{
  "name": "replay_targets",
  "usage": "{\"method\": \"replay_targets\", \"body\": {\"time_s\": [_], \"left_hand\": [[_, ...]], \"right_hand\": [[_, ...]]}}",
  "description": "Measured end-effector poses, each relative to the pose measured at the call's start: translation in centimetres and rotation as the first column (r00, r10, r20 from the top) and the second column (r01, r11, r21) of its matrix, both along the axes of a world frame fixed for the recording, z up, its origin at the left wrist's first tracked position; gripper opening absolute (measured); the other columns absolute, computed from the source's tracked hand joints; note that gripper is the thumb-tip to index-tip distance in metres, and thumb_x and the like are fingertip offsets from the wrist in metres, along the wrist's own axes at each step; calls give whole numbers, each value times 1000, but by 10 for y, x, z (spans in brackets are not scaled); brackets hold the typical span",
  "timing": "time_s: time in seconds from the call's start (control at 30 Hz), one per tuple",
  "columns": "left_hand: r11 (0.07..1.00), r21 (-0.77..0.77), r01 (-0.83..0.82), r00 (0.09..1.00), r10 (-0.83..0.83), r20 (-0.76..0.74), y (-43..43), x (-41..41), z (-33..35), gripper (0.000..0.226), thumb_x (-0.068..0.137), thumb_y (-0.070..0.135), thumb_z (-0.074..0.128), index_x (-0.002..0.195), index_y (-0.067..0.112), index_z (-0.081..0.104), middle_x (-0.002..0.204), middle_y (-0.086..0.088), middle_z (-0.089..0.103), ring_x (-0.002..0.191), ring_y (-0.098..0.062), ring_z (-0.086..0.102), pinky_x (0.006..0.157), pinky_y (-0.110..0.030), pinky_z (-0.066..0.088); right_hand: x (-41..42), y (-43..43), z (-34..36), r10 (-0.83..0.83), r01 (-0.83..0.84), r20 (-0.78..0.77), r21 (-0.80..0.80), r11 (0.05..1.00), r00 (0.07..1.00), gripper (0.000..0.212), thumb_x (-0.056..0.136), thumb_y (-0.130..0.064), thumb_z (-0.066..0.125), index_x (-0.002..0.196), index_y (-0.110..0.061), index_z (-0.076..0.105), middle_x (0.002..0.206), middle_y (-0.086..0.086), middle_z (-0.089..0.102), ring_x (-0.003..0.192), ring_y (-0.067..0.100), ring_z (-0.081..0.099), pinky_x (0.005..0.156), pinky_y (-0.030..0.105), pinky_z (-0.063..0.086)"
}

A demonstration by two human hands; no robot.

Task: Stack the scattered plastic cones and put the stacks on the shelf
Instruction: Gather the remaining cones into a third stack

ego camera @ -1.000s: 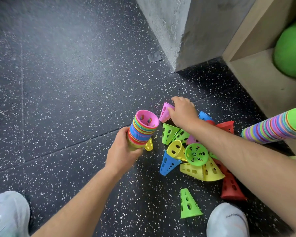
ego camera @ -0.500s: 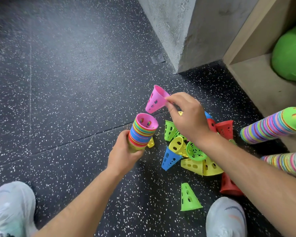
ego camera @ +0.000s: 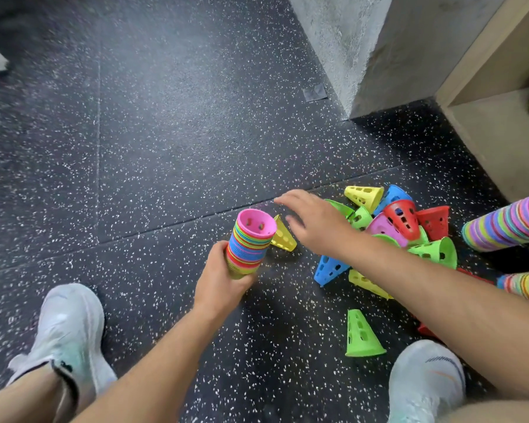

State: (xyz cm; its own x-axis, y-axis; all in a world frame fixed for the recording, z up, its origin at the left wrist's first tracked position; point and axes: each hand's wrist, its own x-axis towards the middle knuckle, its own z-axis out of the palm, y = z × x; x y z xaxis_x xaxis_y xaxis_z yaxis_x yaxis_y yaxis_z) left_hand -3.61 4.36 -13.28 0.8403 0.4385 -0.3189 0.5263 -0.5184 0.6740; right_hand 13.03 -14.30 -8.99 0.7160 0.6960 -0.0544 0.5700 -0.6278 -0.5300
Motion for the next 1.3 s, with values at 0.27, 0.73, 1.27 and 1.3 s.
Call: {"method": "replay_targets", "body": {"time_s": [0.27,0.73,1.27,1.3], "left_hand": [[1000,12,-27,999,27,-47,18,-8,-8,65,75,33,84,128,33,46,111,16,61,99,-13,65,84,-35,52],[1000,9,30,1000,-30,-3,-9,21,-9,67,71,39,80,127,39,43,110,19,61,97,-12,64,79,-34,48],[982,-17,186,982,-185,42,-47,58,-10,64,77,31,86,127,34,45,113,14,63,101,-6,64,79,-23,48],[982,-21,188,982,-187,38,-47,58,-11,64,77,32,86,126,35,44,113,14,63,101,-5,64,79,-22,48]], "right_hand": [[3,36,-38,193,-199,-52,-338,920,980,38,101,-37,52,137,-25,53,145,-1,44,129,27,44,102,43,45],[6,-25,30,-159,153,-10,334,930,987,14,97,-17,62,108,-12,69,115,1,61,103,12,54,91,22,42],[27,-78,-16,-132,122,-12,-312,942,991,51,96,-39,56,144,-30,40,143,2,45,135,25,39,112,43,33],[29,-74,-21,-144,132,-11,-328,935,990,55,96,-39,57,145,-26,37,142,3,47,133,26,41,112,43,34]]}}
